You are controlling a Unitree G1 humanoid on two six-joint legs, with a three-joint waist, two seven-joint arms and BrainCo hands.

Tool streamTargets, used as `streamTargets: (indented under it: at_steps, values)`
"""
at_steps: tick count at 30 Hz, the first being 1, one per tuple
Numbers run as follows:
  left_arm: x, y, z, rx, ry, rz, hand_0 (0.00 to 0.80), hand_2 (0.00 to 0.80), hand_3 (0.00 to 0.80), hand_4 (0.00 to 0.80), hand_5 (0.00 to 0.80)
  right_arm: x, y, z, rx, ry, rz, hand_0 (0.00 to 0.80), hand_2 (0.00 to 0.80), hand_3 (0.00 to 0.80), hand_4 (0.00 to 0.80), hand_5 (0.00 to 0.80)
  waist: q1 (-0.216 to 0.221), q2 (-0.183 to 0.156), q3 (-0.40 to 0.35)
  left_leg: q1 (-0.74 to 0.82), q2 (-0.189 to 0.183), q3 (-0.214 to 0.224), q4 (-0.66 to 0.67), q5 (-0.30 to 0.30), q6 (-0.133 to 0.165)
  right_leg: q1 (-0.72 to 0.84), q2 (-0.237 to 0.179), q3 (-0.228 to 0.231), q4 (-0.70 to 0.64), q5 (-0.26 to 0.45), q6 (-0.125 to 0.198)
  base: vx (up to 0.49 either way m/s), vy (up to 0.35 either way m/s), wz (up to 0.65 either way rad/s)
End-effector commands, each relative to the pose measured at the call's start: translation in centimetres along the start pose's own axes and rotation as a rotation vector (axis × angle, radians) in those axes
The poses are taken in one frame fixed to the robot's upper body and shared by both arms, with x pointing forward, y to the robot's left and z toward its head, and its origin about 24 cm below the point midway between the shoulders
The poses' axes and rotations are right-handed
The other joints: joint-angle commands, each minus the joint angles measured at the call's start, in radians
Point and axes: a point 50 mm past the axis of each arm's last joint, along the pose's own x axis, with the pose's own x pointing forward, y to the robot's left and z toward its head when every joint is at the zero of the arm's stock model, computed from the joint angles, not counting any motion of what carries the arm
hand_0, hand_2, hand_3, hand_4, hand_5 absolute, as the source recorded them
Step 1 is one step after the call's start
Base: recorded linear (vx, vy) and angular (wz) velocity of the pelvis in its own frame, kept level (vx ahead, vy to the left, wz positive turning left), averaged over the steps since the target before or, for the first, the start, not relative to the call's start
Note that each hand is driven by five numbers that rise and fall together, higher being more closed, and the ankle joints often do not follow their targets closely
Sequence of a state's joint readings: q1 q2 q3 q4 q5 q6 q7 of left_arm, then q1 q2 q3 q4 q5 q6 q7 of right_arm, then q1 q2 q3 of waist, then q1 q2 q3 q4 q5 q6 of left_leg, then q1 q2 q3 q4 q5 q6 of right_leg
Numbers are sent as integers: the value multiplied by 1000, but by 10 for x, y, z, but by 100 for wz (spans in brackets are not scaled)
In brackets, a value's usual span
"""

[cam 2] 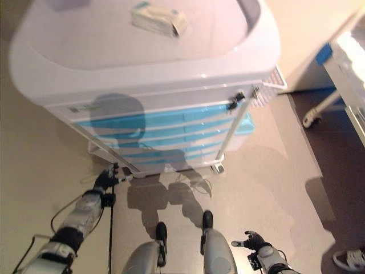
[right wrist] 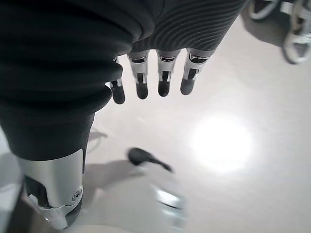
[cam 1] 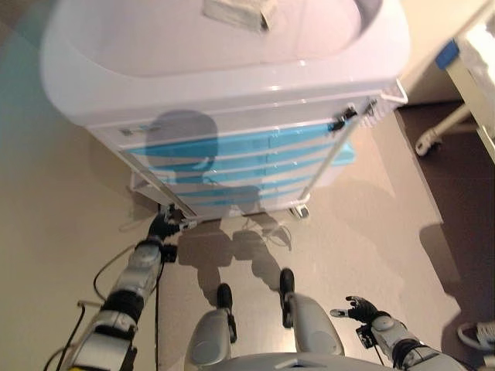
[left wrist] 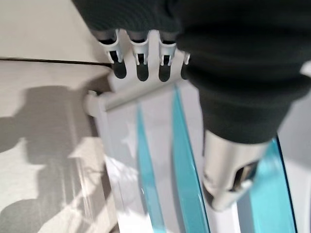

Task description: Open the drawer and pick up the medicine

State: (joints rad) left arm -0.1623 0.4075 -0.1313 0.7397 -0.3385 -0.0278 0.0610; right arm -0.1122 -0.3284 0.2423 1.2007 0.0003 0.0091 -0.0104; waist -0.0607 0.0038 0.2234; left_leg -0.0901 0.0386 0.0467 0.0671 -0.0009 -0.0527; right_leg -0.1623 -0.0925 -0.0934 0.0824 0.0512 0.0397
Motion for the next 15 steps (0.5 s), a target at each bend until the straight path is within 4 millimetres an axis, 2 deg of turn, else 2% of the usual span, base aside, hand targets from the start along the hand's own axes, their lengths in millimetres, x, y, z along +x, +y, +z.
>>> streamTargets:
  at_steps: [1,4,5,6,9,10,11,15]
  values:
    - [3,15,10,-35,-54,33,0,0,0,0,0,-2,-1,-16,4,46,-13,0,0,0,0,0,6,-28,-57,-21,-30,16,-25,2,12,12,1,11,-27,-5,88,110,-74,21]
    - [-9,20,-26,-66,52,62,0,0,0,0,0,-3,4,-21,52,54,-1,0,0,0,0,0,21,-34,-97,33,-23,11,-66,11,5,73,9,-8,-77,0,88,96,-60,5]
    - [-9,20,-26,-66,53,62,0,0,0,0,0,-3,4,-22,52,54,0,0,0,0,0,0,21,-34,-96,35,-23,11,-67,11,5,75,10,-8,-78,0,88,80,-63,10]
    - [-20,19,-59,-107,168,87,0,0,0,0,0,-4,8,-23,102,55,5,0,0,0,0,0,31,-38,-118,56,-20,6,-74,11,2,107,15,-18,-103,-1,88,78,-48,13]
    - [-39,16,-102,-94,332,100,0,0,0,0,0,-5,12,-28,161,61,15,0,0,0,0,0,43,-39,-145,96,-19,3,-97,10,2,150,23,-27,-132,-2,87,74,-30,13]
    - [-39,16,-102,-94,332,100,0,0,0,0,0,-5,12,-28,161,61,15,0,0,0,0,0,43,-39,-144,98,-19,3,-98,10,2,152,23,-27,-132,-2,87,70,-18,-3]
    - [-52,12,-125,-102,426,119,0,0,0,0,0,-6,18,-30,178,65,26,0,0,0,0,0,51,-40,-160,126,-13,5,-126,18,-1,173,28,-35,-144,-3,86,58,-19,-2]
    - [-68,-6,-149,-53,537,55,0,0,0,0,0,-7,26,-37,191,89,40,0,0,0,0,0,55,-42,-181,149,-4,-4,-154,34,-10,200,34,-51,-152,-7,84,27,-21,6]
